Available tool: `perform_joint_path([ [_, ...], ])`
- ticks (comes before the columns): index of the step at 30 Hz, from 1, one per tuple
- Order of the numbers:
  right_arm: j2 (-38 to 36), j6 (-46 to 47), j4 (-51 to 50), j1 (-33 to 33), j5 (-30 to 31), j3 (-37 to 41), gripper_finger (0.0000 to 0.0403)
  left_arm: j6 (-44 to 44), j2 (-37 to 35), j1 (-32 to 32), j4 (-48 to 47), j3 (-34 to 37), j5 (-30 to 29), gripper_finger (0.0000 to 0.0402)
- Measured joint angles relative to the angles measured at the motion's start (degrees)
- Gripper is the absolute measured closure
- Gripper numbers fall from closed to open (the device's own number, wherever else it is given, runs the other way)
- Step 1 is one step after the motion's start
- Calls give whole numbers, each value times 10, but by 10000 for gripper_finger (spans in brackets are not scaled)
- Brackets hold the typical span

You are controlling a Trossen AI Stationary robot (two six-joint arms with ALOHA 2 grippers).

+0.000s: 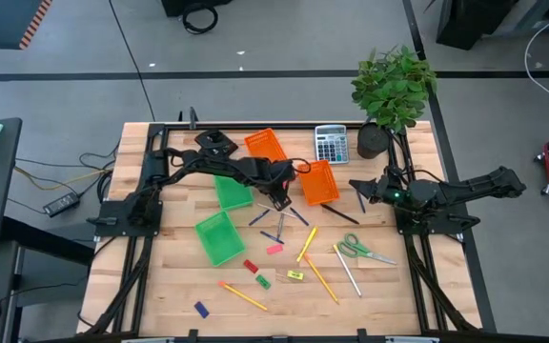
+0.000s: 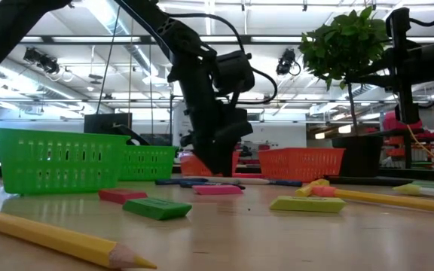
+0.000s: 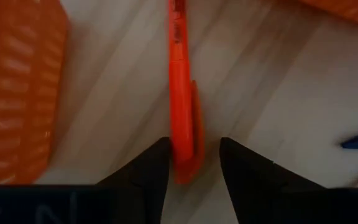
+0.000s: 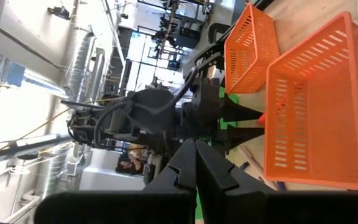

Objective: Sort crayons/erasers/pens/pencils in bins
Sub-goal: Put the orange pen into the top green bin

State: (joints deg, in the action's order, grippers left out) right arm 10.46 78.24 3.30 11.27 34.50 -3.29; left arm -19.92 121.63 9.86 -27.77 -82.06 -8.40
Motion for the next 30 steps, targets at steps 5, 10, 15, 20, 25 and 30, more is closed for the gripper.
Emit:
perform_joint_path([
  [5,0,0,-2,0,0,0,394,35,1,-7,3,0,0,289],
  [10,0,-10,-3,0,0,0,394,29,1,-8,-2,0,0,338],
  [15,0,-17,-3,0,0,0,394,25,-10,-2,-10,2,10,343],
  [20,0,-18,-4,0,0,0,394,24,-20,11,-58,-10,10,321],
  [25,0,-20,-13,0,0,0,394,46,-27,20,-111,-61,16,337],
  [30,4,-28,-14,0,-1,1,394,102,-34,15,-202,-145,25,361],
])
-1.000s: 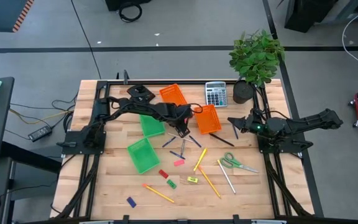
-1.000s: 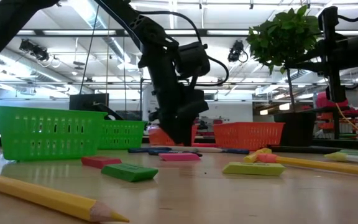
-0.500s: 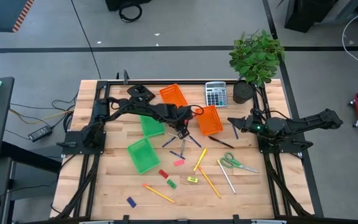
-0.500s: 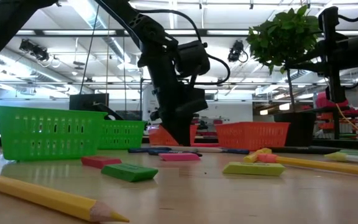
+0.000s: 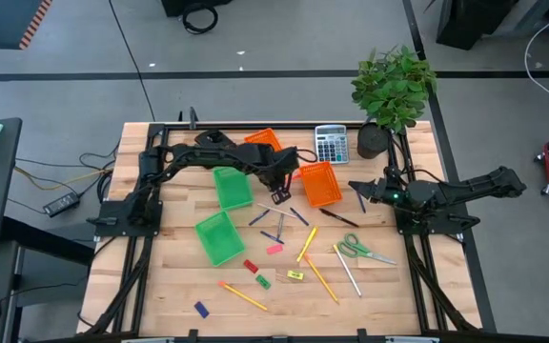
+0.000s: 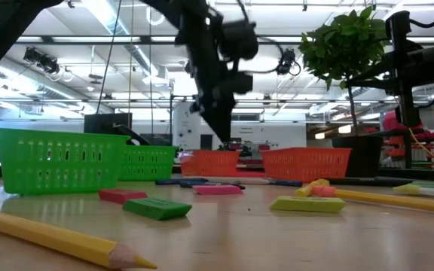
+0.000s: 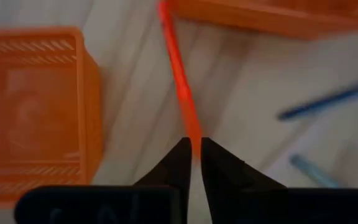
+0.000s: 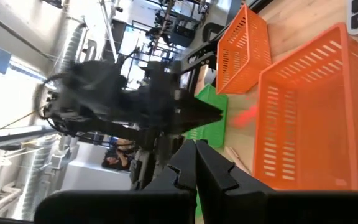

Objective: Sort crayons/erasers/pens/pencils in bins
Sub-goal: Put the orange pen into the top green bin

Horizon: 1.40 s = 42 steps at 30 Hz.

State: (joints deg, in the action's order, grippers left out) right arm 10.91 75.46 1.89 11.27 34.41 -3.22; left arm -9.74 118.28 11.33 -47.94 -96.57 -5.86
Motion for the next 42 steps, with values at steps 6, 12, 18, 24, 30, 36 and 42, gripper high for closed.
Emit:
perform_joint_path([
  [6,3,4,-2,0,-4,0,394,74,-1,5,-132,-106,-38,394],
  [12,3,0,-2,0,-4,0,394,27,-2,23,-119,-142,13,367],
  [18,3,1,-3,0,-4,0,394,-49,-2,25,-22,-83,56,310],
  [24,3,27,-3,0,-6,0,394,-90,-2,25,54,2,59,264],
  [30,3,39,-5,0,-21,0,394,-92,-2,23,117,82,70,242],
  [36,3,39,-5,0,-21,0,394,-92,-2,9,211,139,71,247],
  [42,3,40,-5,0,-21,0,394,-91,3,-8,252,156,-8,256],
])
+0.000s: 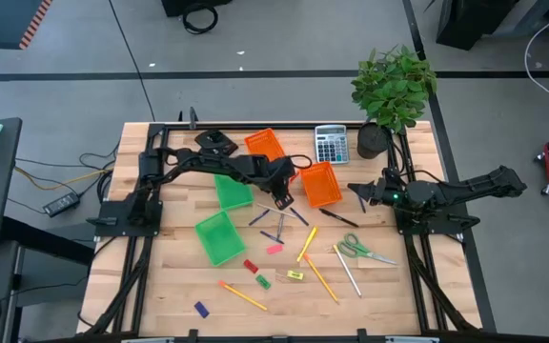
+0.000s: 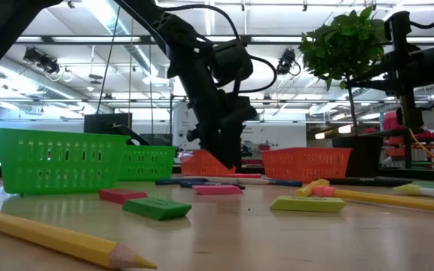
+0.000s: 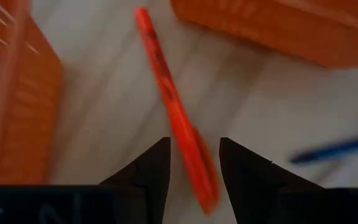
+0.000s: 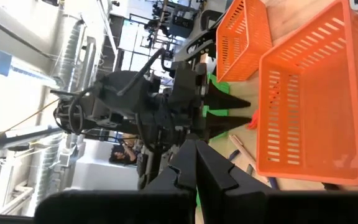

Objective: Sort crayons/erasers/pens/pencils in bins
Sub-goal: Put the orange pen into the top green bin

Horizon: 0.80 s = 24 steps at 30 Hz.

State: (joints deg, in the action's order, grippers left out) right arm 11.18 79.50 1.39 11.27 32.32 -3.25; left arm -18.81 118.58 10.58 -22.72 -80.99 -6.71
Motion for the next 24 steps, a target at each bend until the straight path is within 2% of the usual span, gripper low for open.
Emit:
perform_joint_path([
  [5,0,45,0,0,-9,0,394,5,12,-2,16,0,-16,252],
  [8,0,126,14,2,-52,0,394,5,26,-5,24,-1,-16,244],
  [10,5,138,46,7,-86,0,394,9,32,-8,13,-1,-16,240],
  [15,14,113,125,17,-132,-2,394,25,39,-17,0,-3,-14,243],
  [20,24,75,132,21,-133,-9,394,30,40,-23,-11,-4,-13,263],
  [24,44,51,136,20,-113,-38,394,61,41,-23,-29,-8,12,303],
])
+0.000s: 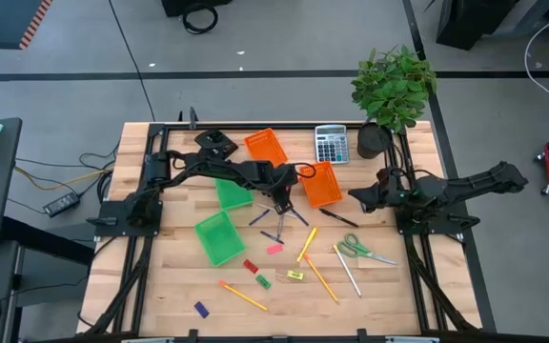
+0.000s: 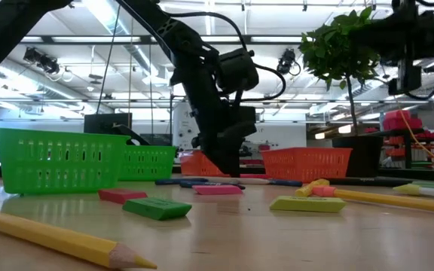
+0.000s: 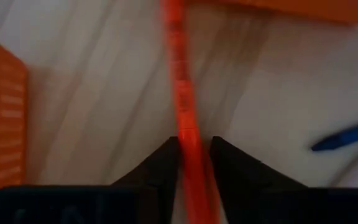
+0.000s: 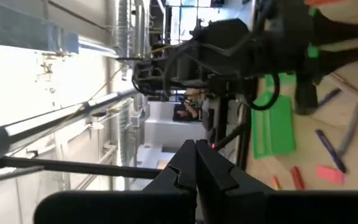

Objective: Sort crayons/erasers/pens/pencils in bins
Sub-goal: Put the orange pen into the top green bin

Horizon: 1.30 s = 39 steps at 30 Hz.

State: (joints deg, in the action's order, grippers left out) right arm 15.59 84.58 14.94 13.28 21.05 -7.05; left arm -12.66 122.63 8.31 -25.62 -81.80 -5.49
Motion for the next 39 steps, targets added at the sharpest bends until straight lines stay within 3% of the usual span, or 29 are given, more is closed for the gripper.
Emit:
perform_joint_path([
  [4,26,-79,0,0,8,-58,394,12,0,1,-12,-3,9,351],
  [12,115,-269,-24,0,7,-230,394,-11,-9,20,-34,-1,27,351],
  [16,166,-358,-67,0,-29,-326,394,-10,-31,31,-56,3,21,348],
  [23,253,-477,-223,0,-94,-478,394,-12,-69,44,-84,2,14,353],
  [31,322,-499,-506,0,-93,-587,394,-17,-166,42,-111,0,10,352],
  [36,331,-485,-539,0,-91,-591,394,-36,-222,42,-209,0,-16,353],
  [39,336,-488,-541,-1,-89,-592,394,-100,-242,44,-248,8,-30,353],
])
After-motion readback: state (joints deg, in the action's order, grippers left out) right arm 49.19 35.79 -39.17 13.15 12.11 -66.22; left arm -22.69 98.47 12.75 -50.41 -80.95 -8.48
